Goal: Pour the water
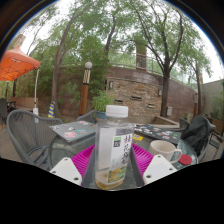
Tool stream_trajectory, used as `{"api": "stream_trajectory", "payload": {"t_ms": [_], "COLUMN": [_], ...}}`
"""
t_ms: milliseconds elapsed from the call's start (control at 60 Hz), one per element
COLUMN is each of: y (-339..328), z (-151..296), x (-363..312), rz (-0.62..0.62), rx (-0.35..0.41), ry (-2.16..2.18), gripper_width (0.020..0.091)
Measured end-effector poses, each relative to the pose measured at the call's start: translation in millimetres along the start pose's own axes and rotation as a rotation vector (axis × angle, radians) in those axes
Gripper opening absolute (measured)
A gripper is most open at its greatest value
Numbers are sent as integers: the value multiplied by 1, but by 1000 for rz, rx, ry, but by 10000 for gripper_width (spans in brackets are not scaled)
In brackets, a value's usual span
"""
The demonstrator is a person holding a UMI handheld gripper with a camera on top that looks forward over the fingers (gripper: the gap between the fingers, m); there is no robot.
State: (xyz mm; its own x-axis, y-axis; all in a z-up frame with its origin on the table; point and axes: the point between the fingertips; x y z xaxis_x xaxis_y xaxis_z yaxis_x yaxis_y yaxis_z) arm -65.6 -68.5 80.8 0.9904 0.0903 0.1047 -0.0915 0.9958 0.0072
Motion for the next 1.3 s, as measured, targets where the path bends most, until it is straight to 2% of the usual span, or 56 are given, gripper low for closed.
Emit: {"api": "stream_trajectory", "payload": {"t_ms": [83, 250, 300, 333, 400, 483, 633, 650, 683, 717, 750, 817, 867, 983, 1083, 1100, 1150, 1300], "y": [-1, 2, 2, 2, 2, 3, 6, 6, 1, 4, 5, 8, 11, 17, 4, 25, 26, 4], "z": [-1, 2, 5, 1, 3, 21, 72, 64, 86, 78, 91, 101, 116, 98, 97, 98, 97, 81], "x": [-1, -3, -9, -11, -19, -17, 13, 11, 20, 22, 25, 31, 39, 72, 86, 78, 82, 89], "rz": [22, 29, 48, 66, 97, 110, 84, 106, 126, 156, 157, 251, 229, 171, 135, 122, 109, 130], "rx": [-11, -9, -14, -9, -18, 10, 23, 31, 8, 9, -15, -32, -33, -15, -41, -40, -36, -37], "ry": [-10, -40, -65, -83, -104, -61, 489, 564, 805, 983, 1224, 1589, 1822, 2020, 2186, 2183, 2218, 2309], "gripper_width": [633, 555, 551, 513, 513, 515, 515, 515, 511, 511, 509, 511, 509, 512, 511, 512, 512, 510]}}
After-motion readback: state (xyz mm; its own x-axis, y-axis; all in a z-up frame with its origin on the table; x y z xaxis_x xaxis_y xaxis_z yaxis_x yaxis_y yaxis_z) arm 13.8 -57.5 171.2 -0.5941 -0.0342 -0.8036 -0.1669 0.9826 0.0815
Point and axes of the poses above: the point between the fingertips, and its own axes, seen from behind it with the camera up: x to the right, z up, y forward, the way the camera looks, and after that the axes turned 7 degrees about x, right-handed
